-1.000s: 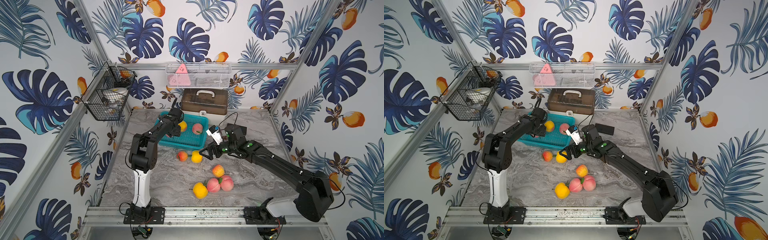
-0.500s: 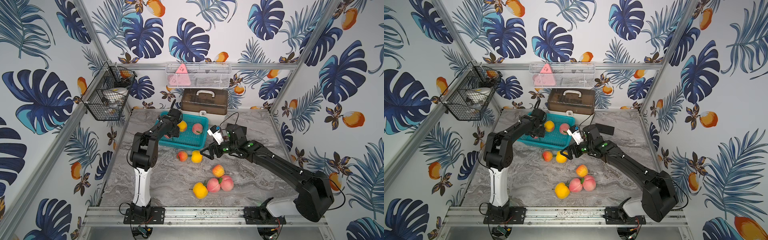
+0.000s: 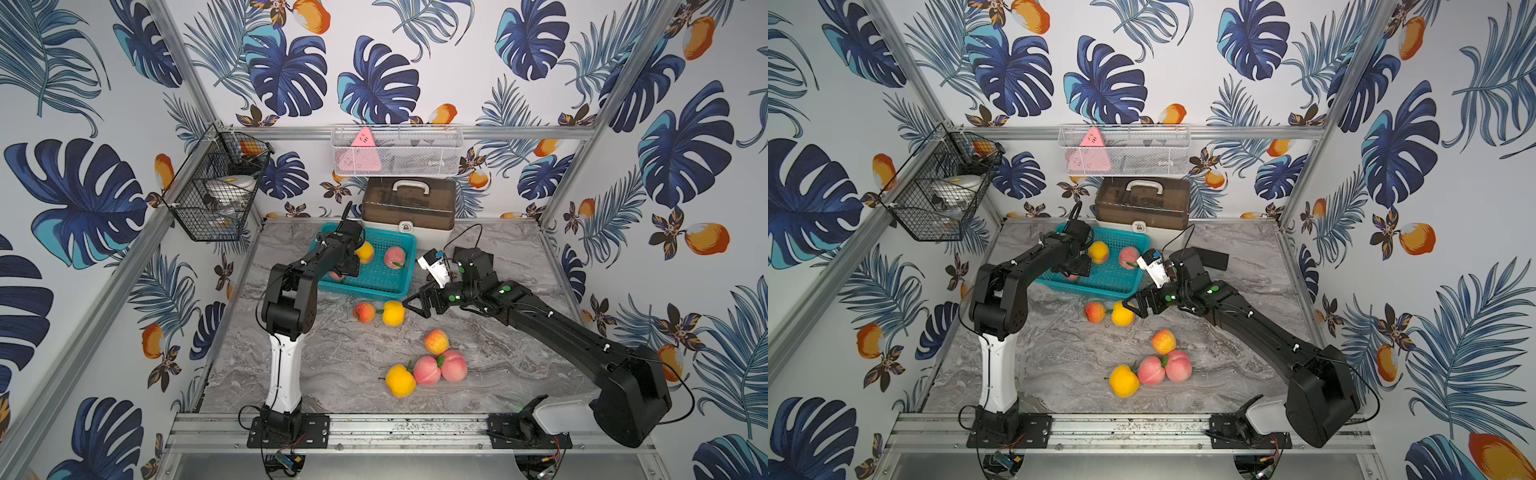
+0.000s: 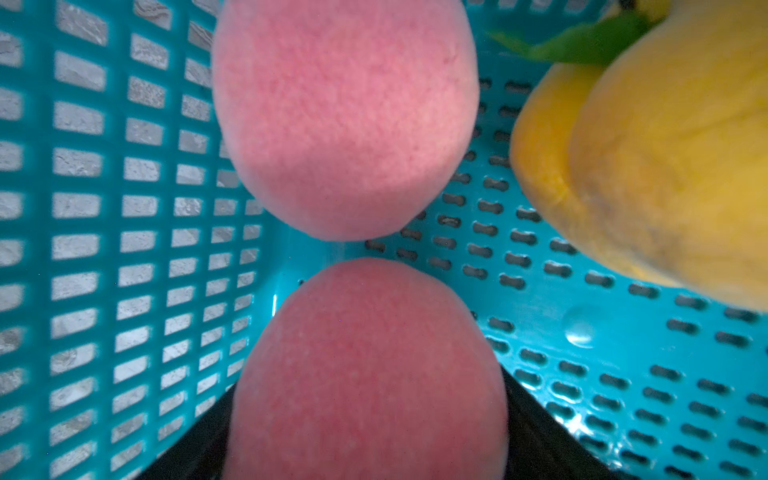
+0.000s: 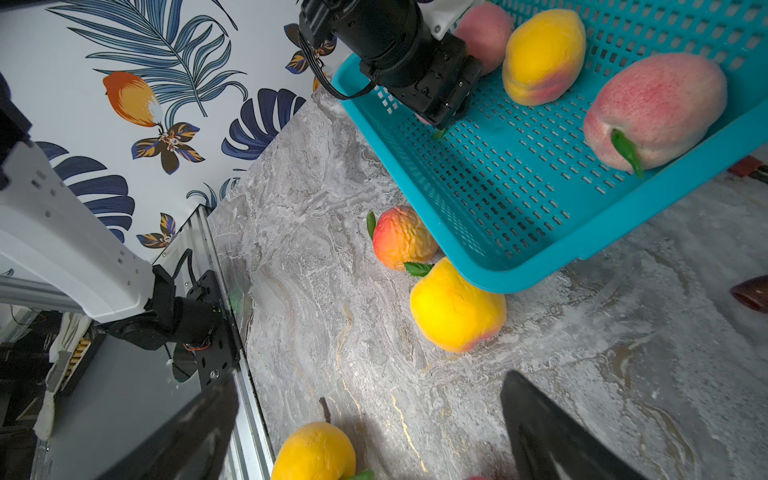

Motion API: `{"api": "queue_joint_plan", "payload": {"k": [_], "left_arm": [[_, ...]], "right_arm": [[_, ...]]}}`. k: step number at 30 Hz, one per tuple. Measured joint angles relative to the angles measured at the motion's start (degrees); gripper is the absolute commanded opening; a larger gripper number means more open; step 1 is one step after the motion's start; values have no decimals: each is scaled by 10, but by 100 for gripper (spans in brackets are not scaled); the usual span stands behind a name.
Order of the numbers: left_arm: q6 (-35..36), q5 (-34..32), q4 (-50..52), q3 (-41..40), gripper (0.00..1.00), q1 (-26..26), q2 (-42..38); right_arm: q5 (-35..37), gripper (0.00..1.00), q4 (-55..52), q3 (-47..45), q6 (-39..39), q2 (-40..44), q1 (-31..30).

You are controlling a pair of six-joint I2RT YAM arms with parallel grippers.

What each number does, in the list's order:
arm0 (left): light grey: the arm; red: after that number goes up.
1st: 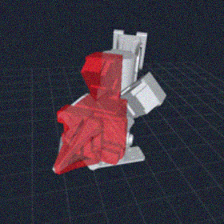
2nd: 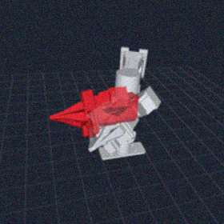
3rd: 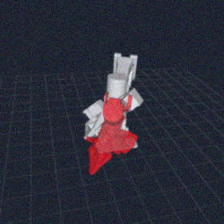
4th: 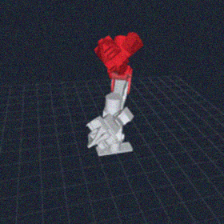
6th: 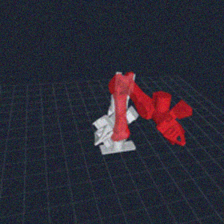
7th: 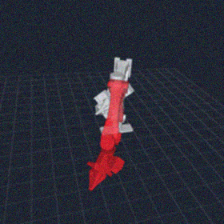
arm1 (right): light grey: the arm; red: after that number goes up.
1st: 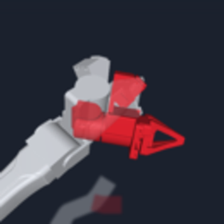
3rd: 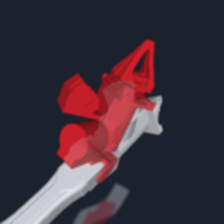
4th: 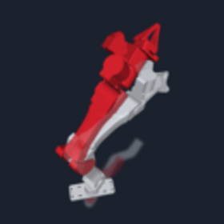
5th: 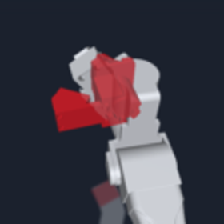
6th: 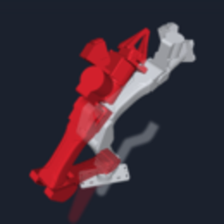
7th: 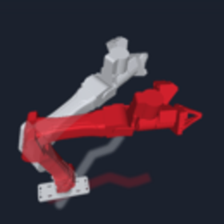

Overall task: Put the peaches into the basket
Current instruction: Place the peach in the basket.

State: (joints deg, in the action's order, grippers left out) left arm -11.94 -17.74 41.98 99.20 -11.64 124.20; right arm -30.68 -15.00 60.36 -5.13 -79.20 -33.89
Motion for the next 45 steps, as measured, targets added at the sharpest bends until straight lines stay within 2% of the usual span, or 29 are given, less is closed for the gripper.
{"api": "queue_joint_plan", "payload": {"k": [13,21,26,45], "left_arm": [[0,2,-4,-3,87,0,4],[-1,11,-4,-6,91,0,-3],[-1,19,-6,-13,99,0,-21],[-2,57,-4,-66,99,-11,-138]], "right_arm": [[2,100,-3,10,-3,17,2],[33,100,-51,33,-2,19,3],[77,100,-90,57,1,27,3],[155,100,-186,70,-16,95,3]]}}
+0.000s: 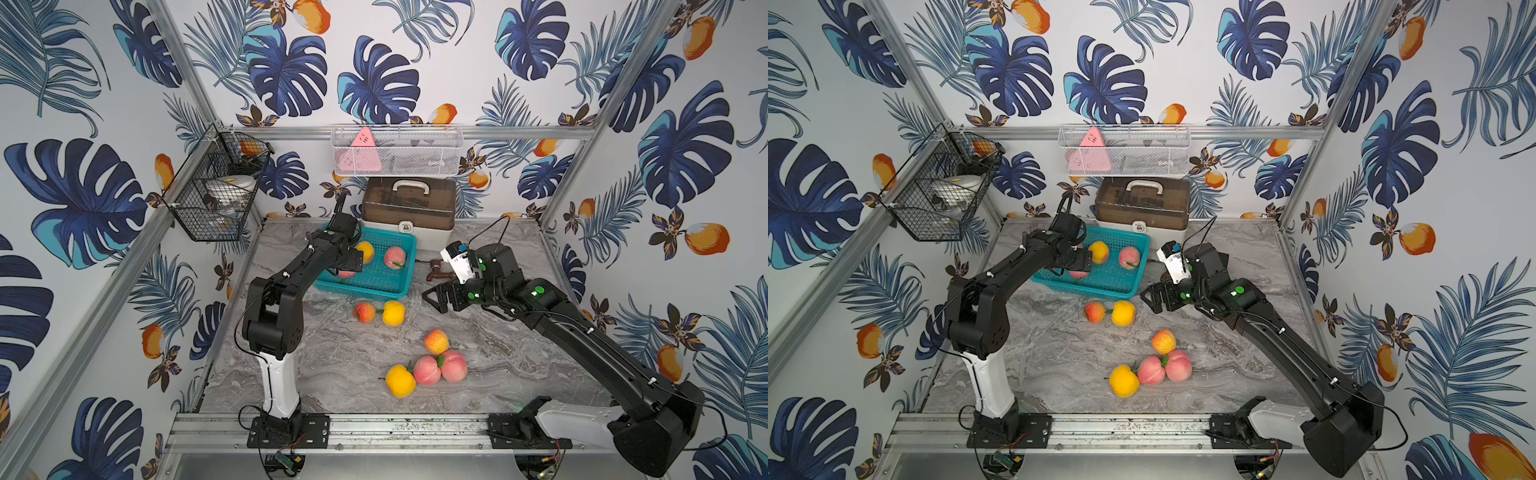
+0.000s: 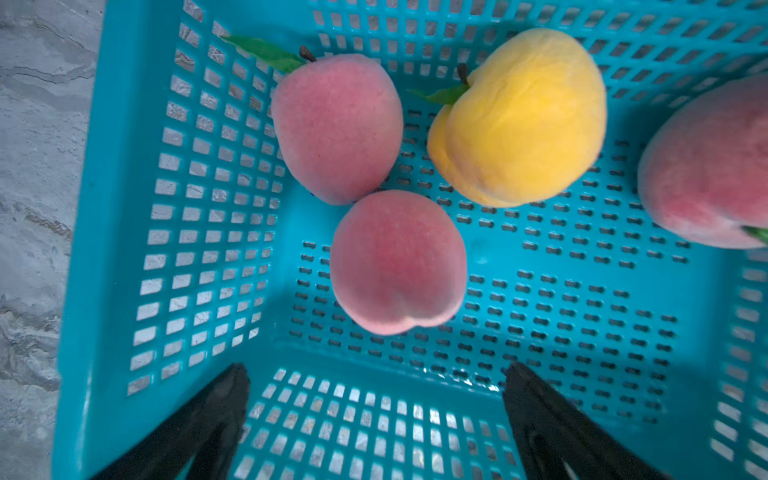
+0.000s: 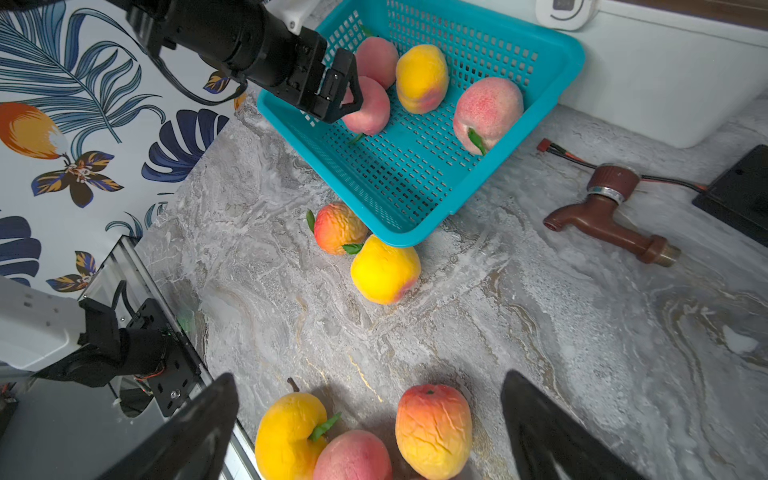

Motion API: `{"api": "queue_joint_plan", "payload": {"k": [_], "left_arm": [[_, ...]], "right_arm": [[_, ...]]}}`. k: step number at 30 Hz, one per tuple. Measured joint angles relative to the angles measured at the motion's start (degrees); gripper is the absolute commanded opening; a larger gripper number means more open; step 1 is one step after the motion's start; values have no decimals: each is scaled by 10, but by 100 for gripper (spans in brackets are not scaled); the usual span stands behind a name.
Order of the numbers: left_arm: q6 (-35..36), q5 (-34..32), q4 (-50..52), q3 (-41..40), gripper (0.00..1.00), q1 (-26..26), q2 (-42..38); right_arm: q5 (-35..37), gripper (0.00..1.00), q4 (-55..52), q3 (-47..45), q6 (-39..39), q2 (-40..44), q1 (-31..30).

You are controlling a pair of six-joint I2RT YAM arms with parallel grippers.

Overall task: Put the peaches into the basket
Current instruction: Place the peach in the basket, then pick up the peach from the center of the board.

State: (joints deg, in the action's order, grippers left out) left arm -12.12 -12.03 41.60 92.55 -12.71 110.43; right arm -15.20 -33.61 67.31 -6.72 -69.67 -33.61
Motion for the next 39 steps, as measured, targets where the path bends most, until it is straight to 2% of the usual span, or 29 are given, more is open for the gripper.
{"api": "queue_joint_plan", "payload": {"k": [7,11,23,30,39], "left_arm": [[-5,16,3,-49,99,-36,-68],[-19,37,3,-89,99,-60,-111],[-59,74,10,-214,99,-119,-272],[-67,108,25,-258,99,-153,-333],[-95,170,38,-330,99,-162,-415]], "right_arm": [[26,100,-38,1,-12,33,-4],[36,100,-70,12,-13,38,-35],[120,100,-125,-15,-75,92,-182],[143,100,-108,-85,-96,128,-322],[160,100,-29,-133,-74,76,-402]]}}
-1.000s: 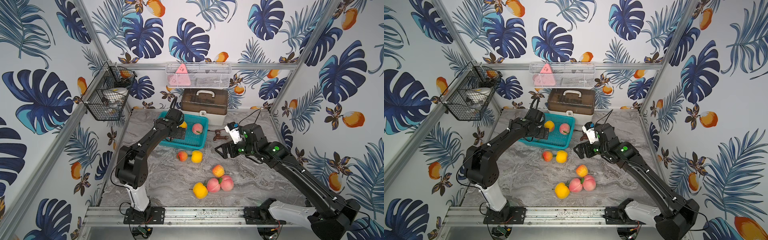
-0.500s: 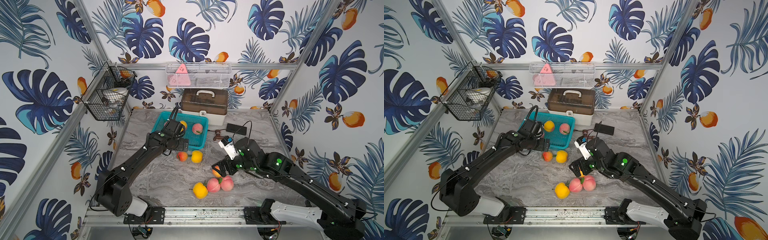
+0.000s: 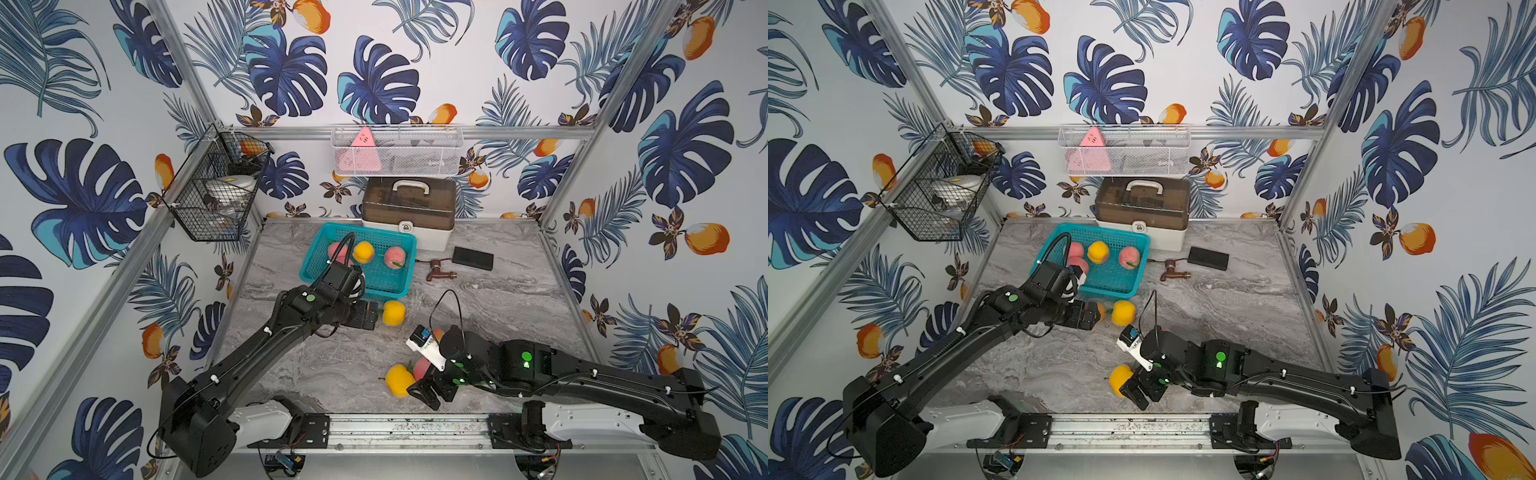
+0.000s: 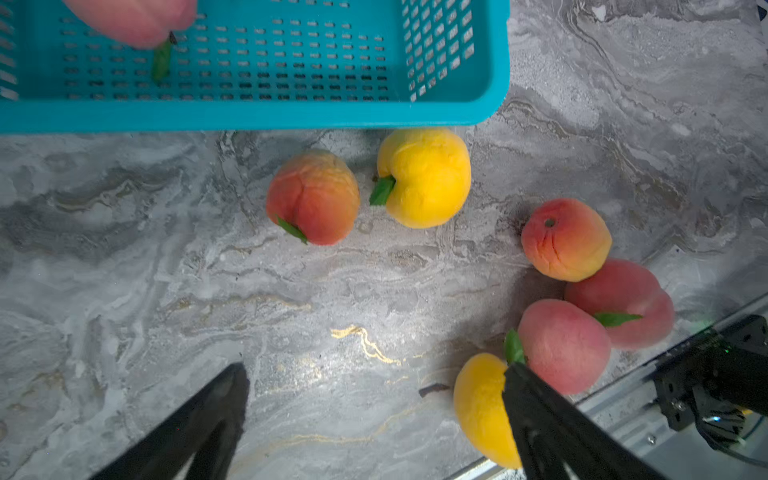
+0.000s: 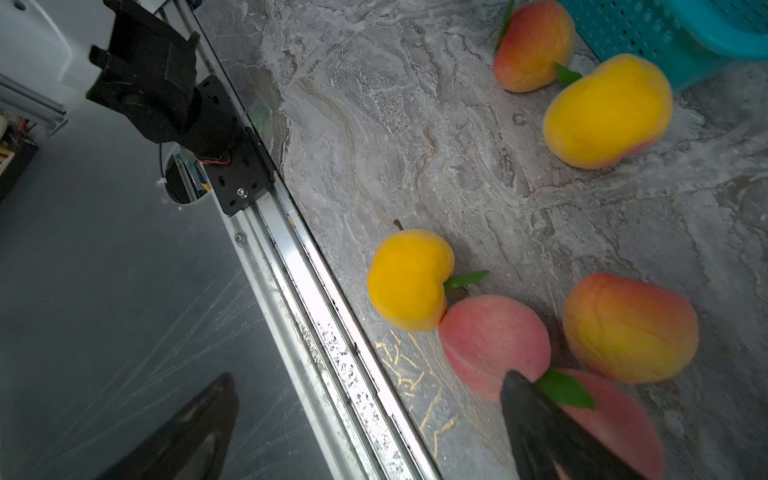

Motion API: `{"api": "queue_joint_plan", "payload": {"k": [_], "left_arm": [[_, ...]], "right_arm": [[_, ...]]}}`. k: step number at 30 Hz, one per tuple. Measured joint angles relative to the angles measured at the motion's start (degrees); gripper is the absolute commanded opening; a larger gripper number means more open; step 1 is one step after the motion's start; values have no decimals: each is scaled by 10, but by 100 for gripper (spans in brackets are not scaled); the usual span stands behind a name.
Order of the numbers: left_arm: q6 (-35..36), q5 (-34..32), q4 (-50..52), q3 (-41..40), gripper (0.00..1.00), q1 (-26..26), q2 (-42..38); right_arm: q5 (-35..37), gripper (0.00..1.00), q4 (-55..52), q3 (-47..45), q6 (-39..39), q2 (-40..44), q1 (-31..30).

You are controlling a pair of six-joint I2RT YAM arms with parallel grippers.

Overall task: Put the peaches into the basket
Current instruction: Pick up the peach from the center of the board.

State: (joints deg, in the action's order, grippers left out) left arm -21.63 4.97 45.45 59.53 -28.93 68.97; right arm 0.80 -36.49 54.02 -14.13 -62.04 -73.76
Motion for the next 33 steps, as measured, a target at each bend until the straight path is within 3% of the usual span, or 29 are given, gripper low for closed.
{"api": "queue_joint_plan", "payload": {"k": [15,33], "left_arm": [[-110,143,-8,-156,99,-2,-132],[-209,188,-93,-247,99,-2,-155]], "right_arm": [[0,100,122,-38,29,-104,-7],[27,100,147,-34,58,-215,-7]]}}
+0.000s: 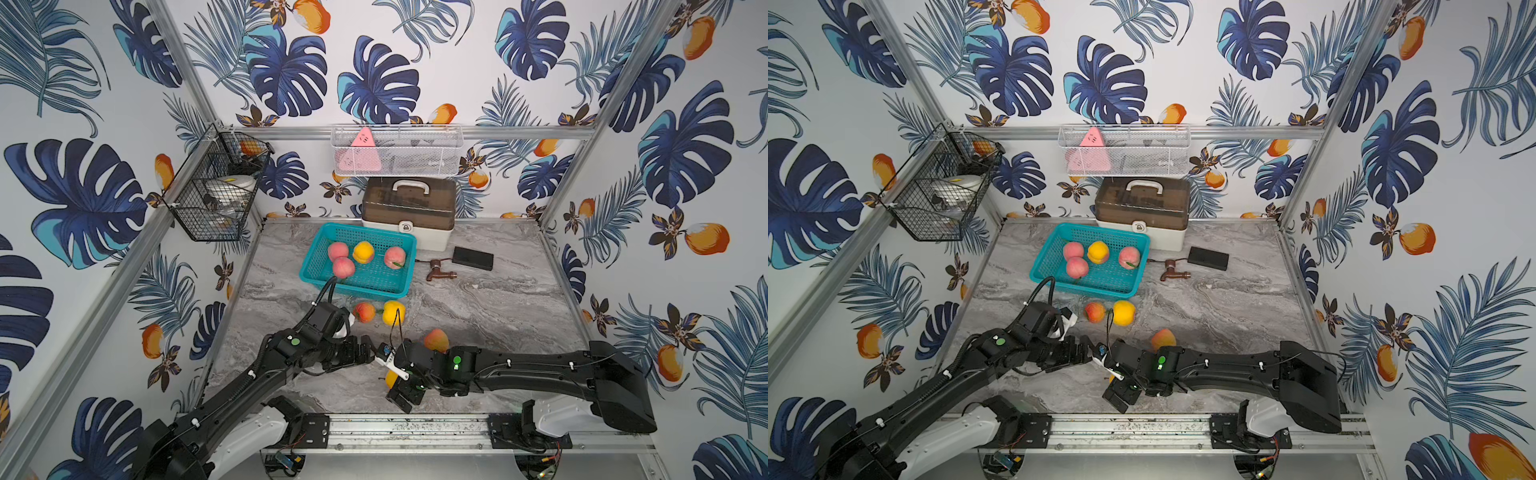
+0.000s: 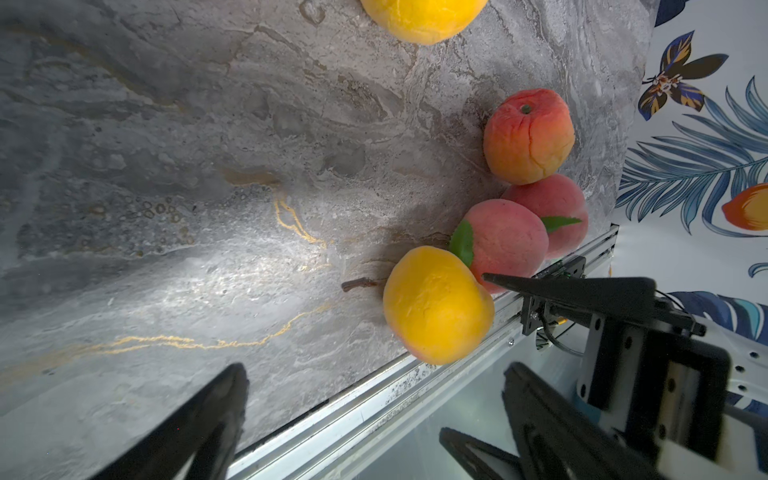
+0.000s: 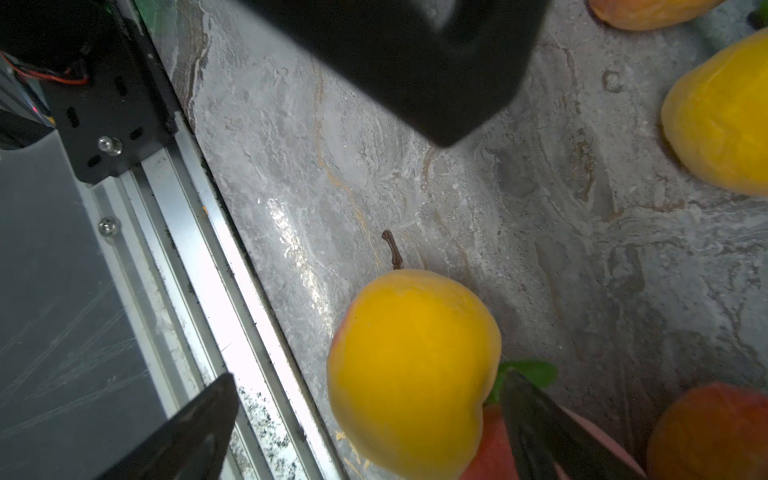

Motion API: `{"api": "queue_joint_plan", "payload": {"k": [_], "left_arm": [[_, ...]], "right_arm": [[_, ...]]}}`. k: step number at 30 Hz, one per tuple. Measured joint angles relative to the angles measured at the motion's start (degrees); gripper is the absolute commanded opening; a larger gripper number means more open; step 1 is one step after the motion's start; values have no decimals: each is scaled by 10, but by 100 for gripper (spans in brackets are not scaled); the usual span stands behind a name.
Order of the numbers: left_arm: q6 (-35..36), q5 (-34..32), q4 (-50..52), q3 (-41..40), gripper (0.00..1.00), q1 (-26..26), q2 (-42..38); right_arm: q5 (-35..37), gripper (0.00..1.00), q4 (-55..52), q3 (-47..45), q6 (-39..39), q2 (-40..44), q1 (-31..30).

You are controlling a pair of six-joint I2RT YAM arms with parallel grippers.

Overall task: Put the peaches into the basket
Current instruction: Pick up the peach from the center of the board.

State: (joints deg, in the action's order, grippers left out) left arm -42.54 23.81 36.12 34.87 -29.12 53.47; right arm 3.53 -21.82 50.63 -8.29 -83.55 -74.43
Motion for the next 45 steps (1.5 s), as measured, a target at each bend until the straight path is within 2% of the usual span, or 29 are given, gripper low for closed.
{"api": "queue_joint_plan", "payload": {"k": [8,30,38,45], "left_arm": [[-55,15,-56,-54,99,0,-17],[-67,5,-75,-64,99,0,-1],[-72,-1,-81,-64,99,0,2],[-72,-1,-92,-61,99,0,10]], "right_arm": [[18,100,0,11,8,-34,2],[37,95,17,-3,17,-59,7],[34,90,24,-16,21,-61,11],[29,79,28,-24,31,-55,16]]}}
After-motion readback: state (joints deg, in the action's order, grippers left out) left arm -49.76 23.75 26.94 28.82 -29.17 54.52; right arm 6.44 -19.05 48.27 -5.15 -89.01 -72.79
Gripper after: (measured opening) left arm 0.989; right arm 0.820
